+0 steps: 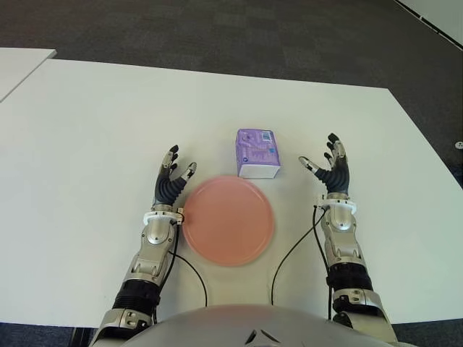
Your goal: Put the tissue paper into the plate.
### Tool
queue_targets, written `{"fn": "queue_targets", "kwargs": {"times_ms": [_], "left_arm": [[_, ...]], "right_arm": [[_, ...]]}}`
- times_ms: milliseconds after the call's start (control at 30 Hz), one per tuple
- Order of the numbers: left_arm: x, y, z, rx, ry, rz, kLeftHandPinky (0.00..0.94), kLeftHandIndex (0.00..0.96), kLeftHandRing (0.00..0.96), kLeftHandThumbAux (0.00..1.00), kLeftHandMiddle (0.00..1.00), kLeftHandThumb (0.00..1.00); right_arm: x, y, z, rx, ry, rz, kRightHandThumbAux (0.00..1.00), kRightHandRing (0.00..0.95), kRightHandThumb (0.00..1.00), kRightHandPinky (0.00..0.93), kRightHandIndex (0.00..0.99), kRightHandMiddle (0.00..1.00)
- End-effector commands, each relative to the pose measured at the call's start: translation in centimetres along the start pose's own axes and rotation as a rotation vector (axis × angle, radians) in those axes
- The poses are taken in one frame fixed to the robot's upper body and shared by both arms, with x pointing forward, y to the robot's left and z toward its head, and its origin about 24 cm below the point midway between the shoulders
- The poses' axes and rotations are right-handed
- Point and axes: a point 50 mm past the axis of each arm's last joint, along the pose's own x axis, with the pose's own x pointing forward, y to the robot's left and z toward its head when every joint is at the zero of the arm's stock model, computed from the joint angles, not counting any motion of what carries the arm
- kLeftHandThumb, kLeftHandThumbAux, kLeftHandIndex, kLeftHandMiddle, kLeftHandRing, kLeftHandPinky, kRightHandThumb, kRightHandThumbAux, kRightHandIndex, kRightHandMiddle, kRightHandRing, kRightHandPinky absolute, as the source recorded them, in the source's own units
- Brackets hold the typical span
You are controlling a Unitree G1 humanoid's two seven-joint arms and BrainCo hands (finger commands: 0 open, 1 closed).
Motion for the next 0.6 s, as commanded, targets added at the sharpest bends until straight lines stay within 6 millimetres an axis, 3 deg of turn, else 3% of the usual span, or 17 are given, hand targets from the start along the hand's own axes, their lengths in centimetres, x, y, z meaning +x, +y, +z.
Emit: {"fn": "queue_targets", "kwargs": {"times_ms": [33, 233, 267, 333, 600], "left_arm": [[-0.4, -0.3, -0.9, 0.005, 0.04, -0.008, 0.019, 0.0, 0.0, 0.561, 0.0, 0.012], [-0.5, -0.3, -1.2, 0.01, 0.041, -0.012, 0.016, 0.0, 0.0, 0.558, 0.0, 0.026], [-0.5, -0.3, -1.2, 0.01, 0.042, -0.012, 0.016, 0.0, 0.0, 0.557, 0.0, 0.028], [-0.5, -0.2, -1.3, 0.008, 0.045, -0.013, 0.018, 0.0, 0.0, 0.557, 0.0, 0.031], [-0.5, -0.1, -1.5, 0.017, 0.04, -0.013, 0.015, 0.0, 0.0, 0.547, 0.0, 0.039]], "right_arm": [[2.0, -0.7, 1.8, -0.034, -0.147, -0.028, 0.839, 0.0, 0.04, 0.04, 0.012, 0.001], [3.6, -1.3, 3.8, -0.103, -0.242, -0.034, 0.863, 0.0, 0.011, 0.048, 0.023, 0.0], [4.3, -1.2, 5.1, -0.128, -0.259, -0.029, 0.863, 0.0, 0.009, 0.048, 0.024, 0.0], [5.2, -1.1, 6.5, -0.169, -0.277, -0.029, 0.853, 0.0, 0.02, 0.043, 0.026, 0.0], [6.2, 0.2, 9.0, -0.29, -0.347, 0.007, 0.791, 0.0, 0.089, 0.01, 0.024, 0.0]]}}
